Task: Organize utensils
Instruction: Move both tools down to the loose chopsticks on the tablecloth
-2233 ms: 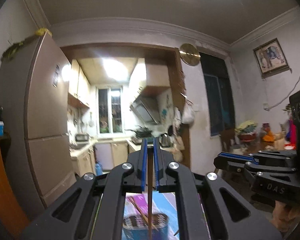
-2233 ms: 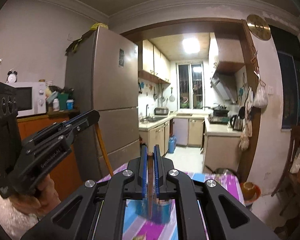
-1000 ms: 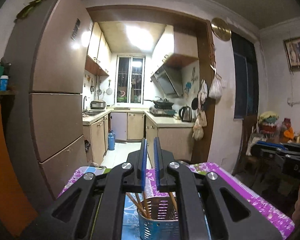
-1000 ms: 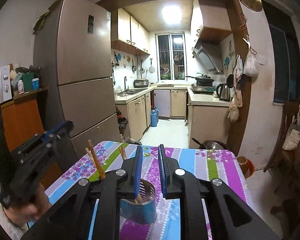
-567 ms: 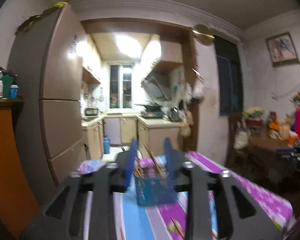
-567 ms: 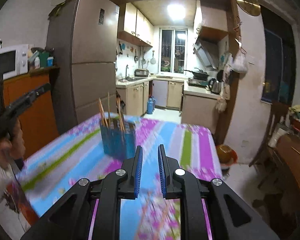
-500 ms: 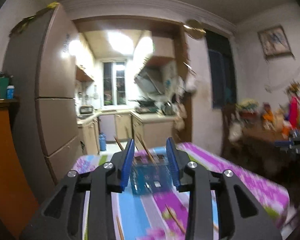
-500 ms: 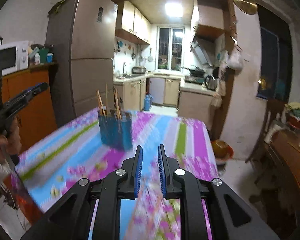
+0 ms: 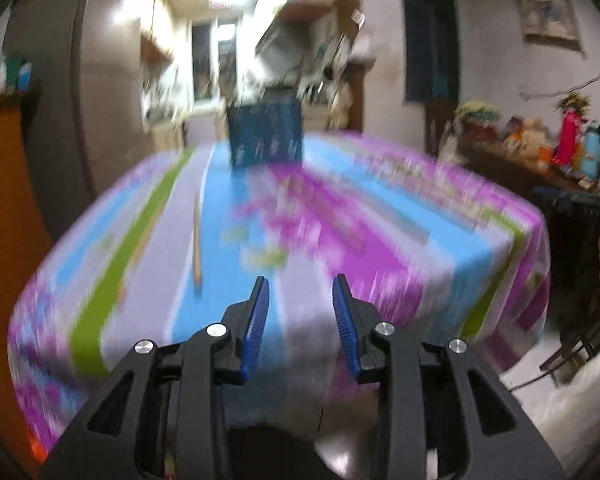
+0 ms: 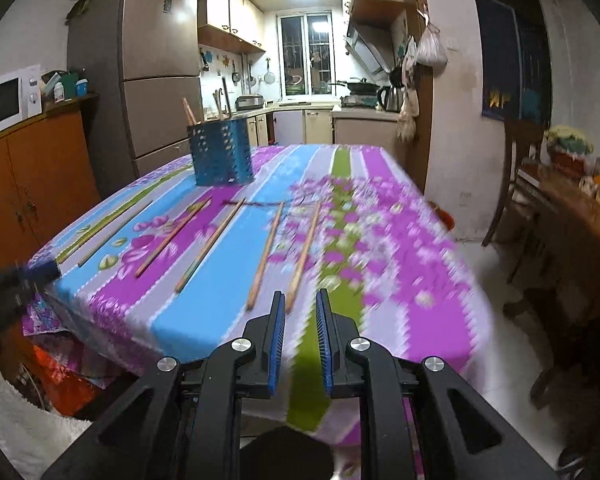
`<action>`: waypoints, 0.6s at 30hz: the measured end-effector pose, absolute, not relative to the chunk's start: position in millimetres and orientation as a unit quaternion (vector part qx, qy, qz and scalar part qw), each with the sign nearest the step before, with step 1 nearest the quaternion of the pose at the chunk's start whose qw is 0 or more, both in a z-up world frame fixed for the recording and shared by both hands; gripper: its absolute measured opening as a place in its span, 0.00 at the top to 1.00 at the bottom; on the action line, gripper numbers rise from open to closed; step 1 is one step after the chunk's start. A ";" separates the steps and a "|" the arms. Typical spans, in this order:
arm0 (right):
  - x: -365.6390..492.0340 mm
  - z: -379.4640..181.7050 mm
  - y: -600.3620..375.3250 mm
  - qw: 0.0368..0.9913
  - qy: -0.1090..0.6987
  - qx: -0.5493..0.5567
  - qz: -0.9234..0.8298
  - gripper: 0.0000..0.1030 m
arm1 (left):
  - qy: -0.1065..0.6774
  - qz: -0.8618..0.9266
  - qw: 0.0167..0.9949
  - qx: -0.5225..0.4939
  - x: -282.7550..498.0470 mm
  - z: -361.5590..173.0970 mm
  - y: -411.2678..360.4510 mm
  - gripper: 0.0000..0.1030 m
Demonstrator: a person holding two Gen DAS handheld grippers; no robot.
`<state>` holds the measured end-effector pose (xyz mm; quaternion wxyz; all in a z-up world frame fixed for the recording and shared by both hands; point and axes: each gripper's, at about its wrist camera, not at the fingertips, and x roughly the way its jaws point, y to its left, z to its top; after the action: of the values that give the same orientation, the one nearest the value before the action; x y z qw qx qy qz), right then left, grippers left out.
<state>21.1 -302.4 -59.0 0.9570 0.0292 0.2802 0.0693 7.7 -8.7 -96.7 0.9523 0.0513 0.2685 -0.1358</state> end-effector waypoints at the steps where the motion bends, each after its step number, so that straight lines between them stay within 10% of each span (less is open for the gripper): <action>1: 22.5 -62.3 -297.7 0.957 0.280 0.028 0.067 0.83 | 0.280 -0.131 0.950 0.056 9.4 -102.0 -7.0 0.69; 18: 31.0 -70.4 -241.5 0.959 0.256 -0.081 0.088 0.83 | 0.255 -0.135 0.952 0.106 17.7 -103.8 -47.9 0.69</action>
<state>31.0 -241.5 -70.4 0.9592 -0.0807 0.2563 0.0881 17.7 -47.9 -103.8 0.9516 0.1057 0.2548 -0.1355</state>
